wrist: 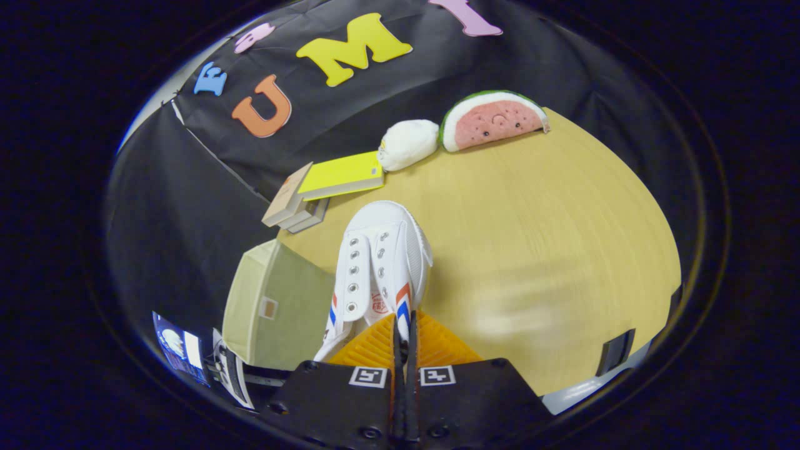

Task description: Open the storage box then place both shoes into the box .Put the left shoe in first, then the right shoe, with the right side of both shoes facing outward in a uniform manner.

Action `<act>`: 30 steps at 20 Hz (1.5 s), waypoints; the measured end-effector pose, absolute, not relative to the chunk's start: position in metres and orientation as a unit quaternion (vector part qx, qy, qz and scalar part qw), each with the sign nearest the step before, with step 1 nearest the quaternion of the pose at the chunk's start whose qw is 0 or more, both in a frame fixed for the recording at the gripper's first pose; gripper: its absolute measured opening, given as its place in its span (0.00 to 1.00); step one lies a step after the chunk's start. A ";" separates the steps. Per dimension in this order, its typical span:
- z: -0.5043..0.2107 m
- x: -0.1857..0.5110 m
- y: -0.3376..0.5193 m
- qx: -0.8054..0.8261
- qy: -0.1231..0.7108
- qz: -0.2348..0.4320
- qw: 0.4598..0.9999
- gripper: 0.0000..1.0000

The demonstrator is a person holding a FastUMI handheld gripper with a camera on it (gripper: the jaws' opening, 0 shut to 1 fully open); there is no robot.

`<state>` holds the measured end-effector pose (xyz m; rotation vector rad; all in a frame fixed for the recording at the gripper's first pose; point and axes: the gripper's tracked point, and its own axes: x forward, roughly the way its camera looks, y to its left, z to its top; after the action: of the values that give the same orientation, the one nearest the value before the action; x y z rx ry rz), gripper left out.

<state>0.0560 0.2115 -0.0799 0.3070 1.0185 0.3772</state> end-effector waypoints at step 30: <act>-0.122 0.012 0.472 0.089 0.447 0.098 0.885 0.08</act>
<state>0.0122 0.4722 -0.1219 0.1849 0.9304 0.2044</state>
